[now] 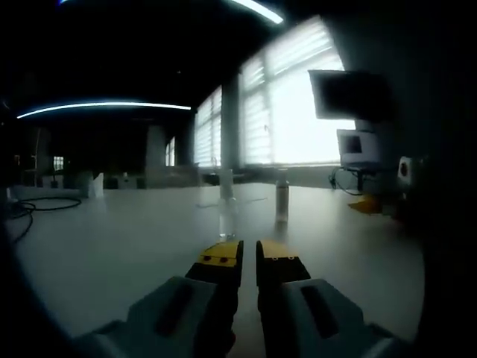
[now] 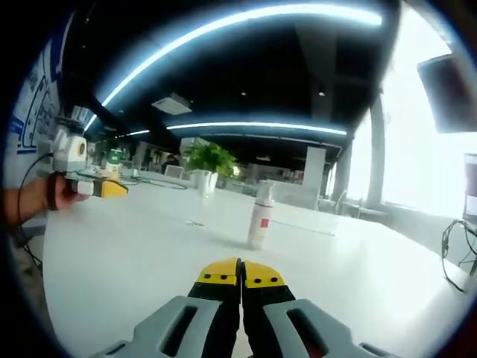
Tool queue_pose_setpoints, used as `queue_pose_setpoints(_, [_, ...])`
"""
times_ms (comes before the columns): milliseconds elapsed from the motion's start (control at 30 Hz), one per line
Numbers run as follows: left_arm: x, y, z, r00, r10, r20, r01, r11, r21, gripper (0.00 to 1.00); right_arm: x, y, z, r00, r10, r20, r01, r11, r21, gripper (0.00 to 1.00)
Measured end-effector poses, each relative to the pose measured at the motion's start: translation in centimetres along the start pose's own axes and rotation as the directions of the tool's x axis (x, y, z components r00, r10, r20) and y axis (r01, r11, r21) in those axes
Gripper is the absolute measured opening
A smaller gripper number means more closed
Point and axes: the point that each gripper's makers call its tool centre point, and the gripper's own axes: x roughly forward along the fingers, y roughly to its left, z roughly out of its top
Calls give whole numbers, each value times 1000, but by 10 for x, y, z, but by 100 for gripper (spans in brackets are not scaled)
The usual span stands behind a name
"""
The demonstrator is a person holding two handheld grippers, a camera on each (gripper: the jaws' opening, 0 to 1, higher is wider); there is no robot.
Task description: Clamp pump bottle remove cover press pump head put on cover
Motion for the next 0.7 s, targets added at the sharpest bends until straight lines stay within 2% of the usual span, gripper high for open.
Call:
queue_pose_setpoints(100, [0,-2,11,998,-14,54,14,1000,5,0,1,1,-1,1000,2,-5,-3,1000,-15,0])
queue_pose_setpoints(267, [4,-4,3,1000,-10,16,9,1000,20,0,2,3,-2,1000,13,-13,-13,1000,-23,0])
queue_pose_setpoints(433, [0,-1,-3,1000,1,-28,-2,1000,-23,2,2,2,-2,1000,11,-15,-11,1000,-24,0])
queue_pose_setpoints(533, [-1,-2,-3,1000,12,-25,-11,1000,18,0,1,2,-1,1000,9,-12,-9,1000,-29,0])
queue_pose_setpoints(600, [-2,-6,1,1000,-8,-1,8,999,38,0,2,2,-1,1000,8,-11,-8,1000,-28,0])
queue_pose_setpoints(700, [0,-12,-4,998,-63,-13,64,997,44,0,2,3,-1,1000,11,-12,-11,999,-30,0])
